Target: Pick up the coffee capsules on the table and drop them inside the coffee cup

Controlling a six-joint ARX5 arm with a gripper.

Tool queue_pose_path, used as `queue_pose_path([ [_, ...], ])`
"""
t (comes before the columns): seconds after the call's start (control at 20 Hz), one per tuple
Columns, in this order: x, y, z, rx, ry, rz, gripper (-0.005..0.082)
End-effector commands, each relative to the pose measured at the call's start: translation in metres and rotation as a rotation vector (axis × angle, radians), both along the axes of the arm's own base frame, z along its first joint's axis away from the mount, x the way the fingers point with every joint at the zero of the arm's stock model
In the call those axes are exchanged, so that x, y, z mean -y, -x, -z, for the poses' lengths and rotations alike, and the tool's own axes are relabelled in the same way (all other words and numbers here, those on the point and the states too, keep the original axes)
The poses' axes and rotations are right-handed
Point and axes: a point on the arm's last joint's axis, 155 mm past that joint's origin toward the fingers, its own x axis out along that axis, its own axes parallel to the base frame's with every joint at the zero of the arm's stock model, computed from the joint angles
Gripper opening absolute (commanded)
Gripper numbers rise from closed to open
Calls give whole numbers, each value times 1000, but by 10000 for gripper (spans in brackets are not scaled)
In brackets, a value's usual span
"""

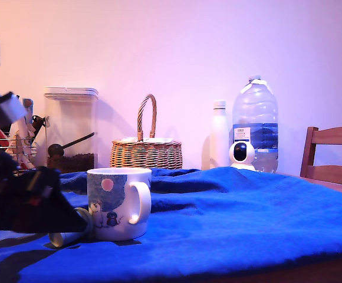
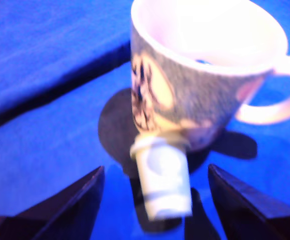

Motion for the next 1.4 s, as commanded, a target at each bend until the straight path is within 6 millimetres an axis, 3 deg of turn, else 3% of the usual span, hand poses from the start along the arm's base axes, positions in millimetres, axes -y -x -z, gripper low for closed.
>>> queue_pose_path([
  [0.0, 3, -3, 3, -4, -6, 6, 585],
  [0.45, -5, -6, 9, -18, -37, -35, 579],
  [0.85, 2, -3, 9, -14, -44, -13, 224],
  [1.35, -3, -2, 2, -9, -52, -24, 192],
])
